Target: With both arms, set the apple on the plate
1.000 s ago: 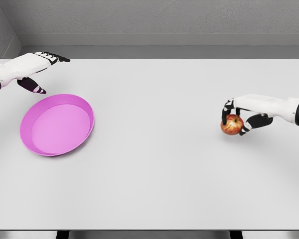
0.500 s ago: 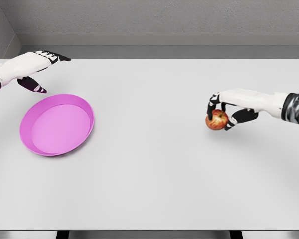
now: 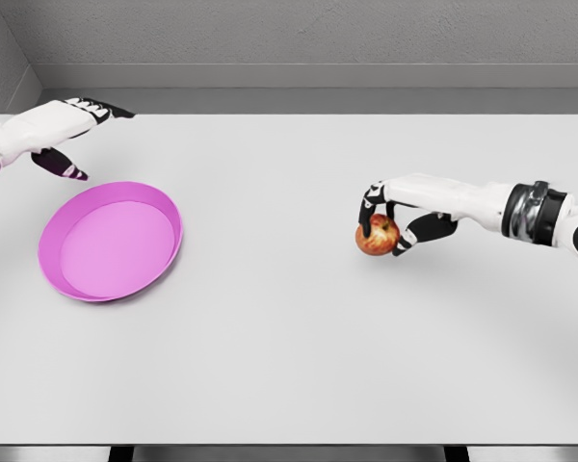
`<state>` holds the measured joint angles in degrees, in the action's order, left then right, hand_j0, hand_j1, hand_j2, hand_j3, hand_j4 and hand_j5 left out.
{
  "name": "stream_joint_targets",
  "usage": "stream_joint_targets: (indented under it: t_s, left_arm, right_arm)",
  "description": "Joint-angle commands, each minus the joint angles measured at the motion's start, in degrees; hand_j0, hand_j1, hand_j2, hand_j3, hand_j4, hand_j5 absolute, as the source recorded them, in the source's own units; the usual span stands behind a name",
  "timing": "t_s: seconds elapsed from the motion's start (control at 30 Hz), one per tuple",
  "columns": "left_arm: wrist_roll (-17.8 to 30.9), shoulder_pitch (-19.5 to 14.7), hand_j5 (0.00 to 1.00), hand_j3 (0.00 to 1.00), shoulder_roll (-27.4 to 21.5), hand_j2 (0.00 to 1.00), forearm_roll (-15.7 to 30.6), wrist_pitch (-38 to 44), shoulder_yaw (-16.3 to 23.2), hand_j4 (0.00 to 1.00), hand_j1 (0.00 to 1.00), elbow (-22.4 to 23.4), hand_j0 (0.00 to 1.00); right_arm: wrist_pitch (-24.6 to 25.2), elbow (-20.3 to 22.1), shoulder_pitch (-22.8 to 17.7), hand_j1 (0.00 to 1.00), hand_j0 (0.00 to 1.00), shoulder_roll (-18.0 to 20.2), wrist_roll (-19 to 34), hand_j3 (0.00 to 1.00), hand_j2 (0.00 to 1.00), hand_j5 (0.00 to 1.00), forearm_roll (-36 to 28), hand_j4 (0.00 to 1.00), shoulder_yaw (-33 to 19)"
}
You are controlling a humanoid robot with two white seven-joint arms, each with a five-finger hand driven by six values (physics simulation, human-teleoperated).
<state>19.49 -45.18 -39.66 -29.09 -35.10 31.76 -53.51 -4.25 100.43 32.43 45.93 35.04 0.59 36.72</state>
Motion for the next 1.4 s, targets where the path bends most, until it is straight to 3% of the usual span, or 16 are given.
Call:
stream_joint_targets:
  t_s: [0.0, 0.67, 0.9, 0.93, 0.97, 1.0, 1.17, 1.23, 1.37]
  left_arm:
    - [-0.1, 0.0, 1.00, 1.00, -0.9, 1.00, 0.4, 0.1, -0.1, 1.00, 1.00, 0.0, 1.00]
    - [-0.1, 0.0, 1.00, 1.00, -1.0, 1.00, 0.4, 0.1, -0.4, 1.00, 1.00, -0.2, 1.00]
    - [-0.1, 0.1, 1.00, 1.00, -0.9, 1.00, 0.4, 0.1, -0.4, 1.00, 1.00, -0.5, 1.00]
    - [-0.1, 0.1, 1.00, 1.00, -0.9, 1.00, 0.4, 0.1, -0.4, 1.00, 1.00, -0.5, 1.00]
    - [-0.1, 0.1, 1.00, 1.00, -1.0, 1.00, 0.4, 0.1, -0.4, 1.00, 1.00, -0.5, 1.00]
    - [-0.1, 0.1, 1.00, 1.00, -0.9, 1.00, 0.4, 0.1, -0.4, 1.00, 1.00, -0.5, 1.00]
    - [-0.1, 0.0, 1.00, 1.00, -0.9, 1.00, 0.4, 0.1, -0.4, 1.00, 1.00, -0.5, 1.00]
    - [0.0, 0.0, 1.00, 1.00, -0.9, 1.00, 0.4, 0.1, -0.4, 1.00, 1.00, -0.5, 1.00]
    - [-0.1, 0.4, 1.00, 1.00, -0.9, 1.00, 0.4, 0.1, -0.3, 1.00, 1.00, -1.1, 1.00]
  right_arm:
    - [0.0, 0.0, 0.0, 0.36, 0.36, -1.9, 0.0, 0.36, 0.36, 0.36, -0.2, 0.36, 0.0]
    - [0.6, 0.0, 0.0, 0.36, 0.36, -10.8, 0.0, 0.36, 0.36, 0.36, -0.1, 0.36, 1.2]
    - [0.8, 0.0, 0.3, 0.36, 0.36, -12.0, 0.0, 0.36, 0.36, 0.36, -0.1, 0.36, 1.9]
    - [0.9, -0.1, 0.3, 0.45, 0.45, -12.0, 0.0, 0.45, 0.45, 0.45, -0.1, 0.45, 1.9]
    - [1.2, -0.1, 0.3, 0.84, 0.84, -12.0, 0.0, 0.84, 0.84, 0.84, -0.1, 0.84, 1.9]
    - [3.3, 0.0, 0.3, 1.00, 1.00, -12.1, 0.0, 1.00, 1.00, 1.00, -0.1, 1.00, 1.9]
    - [3.1, 0.0, 0.4, 1.00, 1.00, -11.8, 0.0, 1.00, 1.00, 1.00, 0.0, 1.00, 1.4]
    - [2.9, 0.0, 0.6, 1.00, 1.00, -8.2, 0.0, 1.00, 1.00, 1.00, 0.0, 1.00, -1.1]
    - [0.4, -0.1, -0.6, 1.00, 1.00, 6.2, 0.0, 1.00, 1.00, 1.00, 0.0, 1.00, -12.8]
